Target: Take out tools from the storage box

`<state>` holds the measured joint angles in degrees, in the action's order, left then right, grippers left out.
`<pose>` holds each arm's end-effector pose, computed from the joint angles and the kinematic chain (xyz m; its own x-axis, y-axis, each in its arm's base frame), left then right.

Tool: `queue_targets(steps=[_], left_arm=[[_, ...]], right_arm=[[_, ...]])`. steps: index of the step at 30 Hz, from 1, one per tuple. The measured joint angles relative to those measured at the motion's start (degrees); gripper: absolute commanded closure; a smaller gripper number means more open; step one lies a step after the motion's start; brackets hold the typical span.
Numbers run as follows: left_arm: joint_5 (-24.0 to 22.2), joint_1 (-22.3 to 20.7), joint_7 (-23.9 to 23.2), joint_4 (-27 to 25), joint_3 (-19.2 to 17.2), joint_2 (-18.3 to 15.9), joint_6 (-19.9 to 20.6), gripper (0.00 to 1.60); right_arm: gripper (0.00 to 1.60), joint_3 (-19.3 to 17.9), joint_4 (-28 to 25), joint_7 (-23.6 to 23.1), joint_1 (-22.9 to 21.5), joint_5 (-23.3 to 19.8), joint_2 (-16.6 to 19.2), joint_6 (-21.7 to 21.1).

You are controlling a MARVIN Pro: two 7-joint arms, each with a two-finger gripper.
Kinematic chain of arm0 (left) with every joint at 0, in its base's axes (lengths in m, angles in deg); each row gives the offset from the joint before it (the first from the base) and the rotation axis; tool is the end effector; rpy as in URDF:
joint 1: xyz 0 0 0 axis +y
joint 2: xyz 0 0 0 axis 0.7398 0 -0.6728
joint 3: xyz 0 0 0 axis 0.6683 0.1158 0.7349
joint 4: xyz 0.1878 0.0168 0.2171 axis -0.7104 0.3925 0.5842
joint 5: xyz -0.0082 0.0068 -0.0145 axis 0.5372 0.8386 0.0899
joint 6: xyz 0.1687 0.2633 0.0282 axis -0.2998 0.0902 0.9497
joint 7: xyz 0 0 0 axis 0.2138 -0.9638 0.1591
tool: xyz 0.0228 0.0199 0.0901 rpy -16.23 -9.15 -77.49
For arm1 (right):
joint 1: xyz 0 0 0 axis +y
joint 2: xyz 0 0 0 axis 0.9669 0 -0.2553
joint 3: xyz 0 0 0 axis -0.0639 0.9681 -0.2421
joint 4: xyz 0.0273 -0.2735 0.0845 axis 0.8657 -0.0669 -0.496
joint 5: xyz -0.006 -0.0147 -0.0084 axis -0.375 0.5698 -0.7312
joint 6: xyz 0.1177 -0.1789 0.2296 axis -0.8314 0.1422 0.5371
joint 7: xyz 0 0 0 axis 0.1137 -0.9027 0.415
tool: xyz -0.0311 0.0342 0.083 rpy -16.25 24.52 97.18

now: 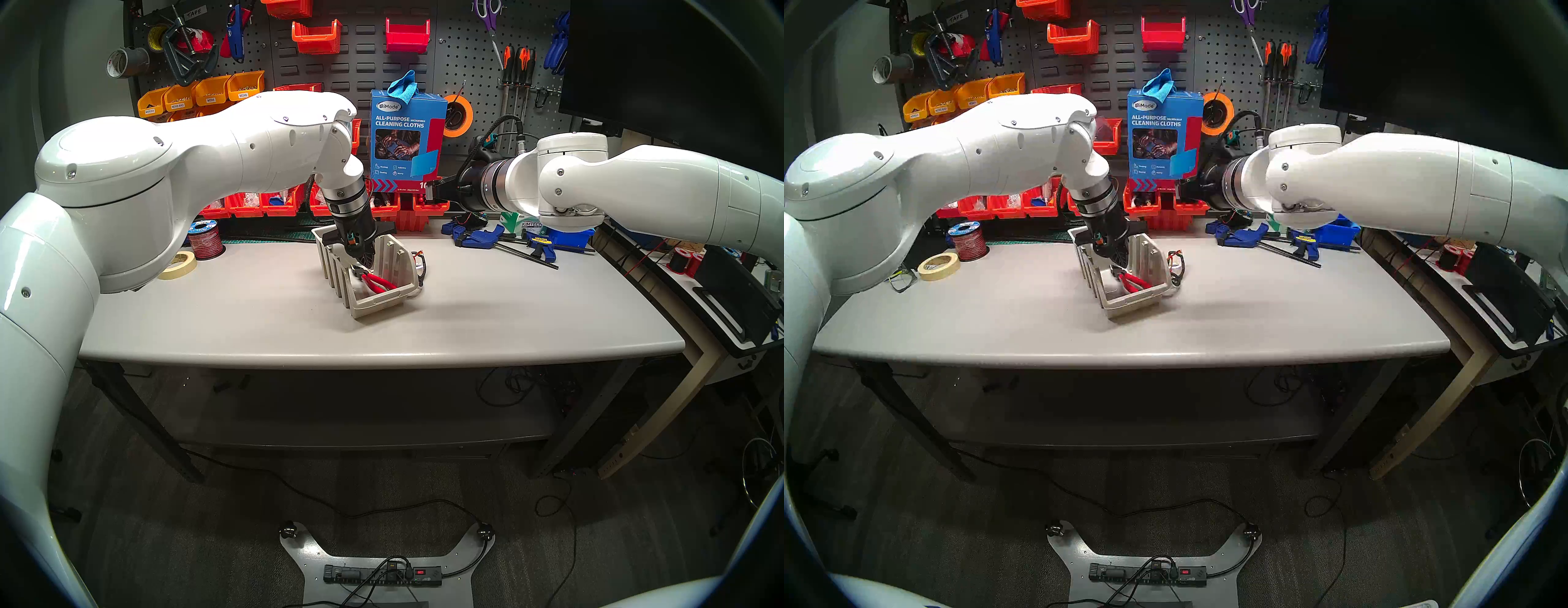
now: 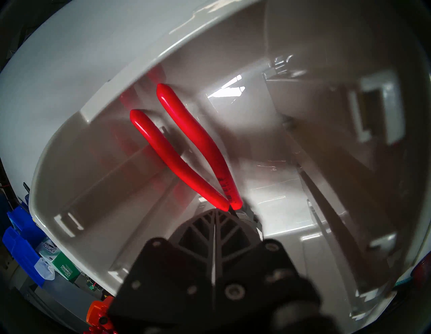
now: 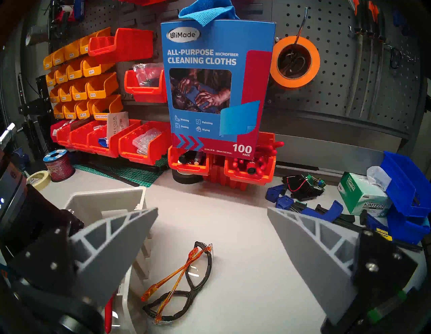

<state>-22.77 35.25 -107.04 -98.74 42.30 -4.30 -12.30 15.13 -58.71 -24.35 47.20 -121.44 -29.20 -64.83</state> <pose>0.5964 -0.1068 -0.0325 -0.9505 -0.0460 -0.3072 0.0116 0.9830 -0.1832 0.4987 0.0425 -0.0027 0.3164 0.1145 0.9417 0.3102 -0.9506 0.0113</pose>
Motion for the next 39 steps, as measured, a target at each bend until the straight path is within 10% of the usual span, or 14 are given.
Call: queue_targets(steps=[39], left_arm=[[6.86, 1.63, 6.66, -2.10, 4.31, 0.80, 0.00, 1.60]], right_arm=[[0.00, 0.41, 0.01, -0.16, 0.00, -0.01, 0.00, 0.04]])
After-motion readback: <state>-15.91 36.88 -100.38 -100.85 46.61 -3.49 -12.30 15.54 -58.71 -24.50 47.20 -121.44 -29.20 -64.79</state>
